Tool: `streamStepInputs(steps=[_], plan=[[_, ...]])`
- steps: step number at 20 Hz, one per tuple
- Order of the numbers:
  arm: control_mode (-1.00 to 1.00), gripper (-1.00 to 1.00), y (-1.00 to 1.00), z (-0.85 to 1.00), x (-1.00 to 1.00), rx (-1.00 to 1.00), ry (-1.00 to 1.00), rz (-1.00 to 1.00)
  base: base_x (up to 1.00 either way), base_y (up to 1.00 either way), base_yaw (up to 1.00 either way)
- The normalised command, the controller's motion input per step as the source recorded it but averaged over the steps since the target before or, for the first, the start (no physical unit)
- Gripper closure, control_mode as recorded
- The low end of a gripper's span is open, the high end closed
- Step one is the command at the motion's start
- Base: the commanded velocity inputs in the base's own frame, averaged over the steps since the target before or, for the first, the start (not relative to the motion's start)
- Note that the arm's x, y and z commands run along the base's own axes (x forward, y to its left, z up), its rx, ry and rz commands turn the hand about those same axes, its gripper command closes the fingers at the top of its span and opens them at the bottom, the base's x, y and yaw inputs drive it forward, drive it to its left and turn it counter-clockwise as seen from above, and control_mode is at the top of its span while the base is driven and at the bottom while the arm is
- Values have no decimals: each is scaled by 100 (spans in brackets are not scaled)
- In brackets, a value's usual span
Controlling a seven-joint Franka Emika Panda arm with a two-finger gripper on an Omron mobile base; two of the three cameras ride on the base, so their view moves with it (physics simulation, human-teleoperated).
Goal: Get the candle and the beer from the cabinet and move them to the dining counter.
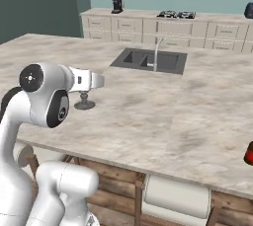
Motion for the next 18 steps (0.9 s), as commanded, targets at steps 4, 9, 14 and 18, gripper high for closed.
streamStepInputs(steps=[4, 9, 14, 18], plan=[[-100, 100, 0, -86, 89, -3, 0, 5, 0, 0, 0], [-100, 100, 0, -76, 88, -3, 0, 5, 0, 0, 0], [-100, 100, 0, -59, 73, 0, -1, 4, 0, 0, 0], [-100, 100, 1, -27, 69, 0, 2, 1, 0, 0, 0]])
